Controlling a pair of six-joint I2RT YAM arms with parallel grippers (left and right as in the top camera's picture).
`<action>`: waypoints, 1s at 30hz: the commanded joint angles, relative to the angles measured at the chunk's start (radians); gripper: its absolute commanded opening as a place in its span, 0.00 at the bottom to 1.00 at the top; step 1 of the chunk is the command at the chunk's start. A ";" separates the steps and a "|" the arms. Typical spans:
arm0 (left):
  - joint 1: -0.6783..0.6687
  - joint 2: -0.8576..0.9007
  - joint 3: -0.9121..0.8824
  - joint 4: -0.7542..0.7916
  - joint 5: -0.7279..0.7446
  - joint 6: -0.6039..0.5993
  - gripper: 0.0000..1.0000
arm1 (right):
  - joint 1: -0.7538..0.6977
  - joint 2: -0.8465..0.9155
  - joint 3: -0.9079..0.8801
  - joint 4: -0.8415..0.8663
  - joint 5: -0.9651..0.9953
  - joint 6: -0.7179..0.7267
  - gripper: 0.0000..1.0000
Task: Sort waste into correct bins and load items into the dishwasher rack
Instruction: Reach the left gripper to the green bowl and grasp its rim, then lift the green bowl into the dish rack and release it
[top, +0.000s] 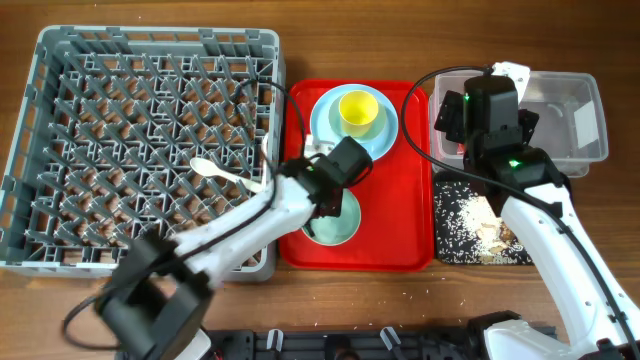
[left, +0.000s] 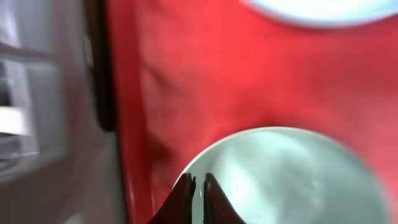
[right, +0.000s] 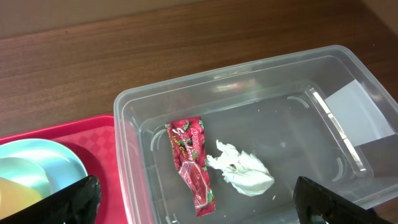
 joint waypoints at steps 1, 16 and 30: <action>0.004 -0.167 -0.001 -0.001 0.078 -0.006 0.10 | -0.004 -0.003 0.013 0.002 0.010 0.000 1.00; -0.159 -0.022 -0.005 0.069 0.248 0.024 0.30 | -0.004 -0.003 0.013 0.002 0.010 -0.001 1.00; -0.159 0.082 -0.005 0.090 0.220 -0.011 0.25 | -0.004 -0.003 0.013 0.002 0.010 -0.001 1.00</action>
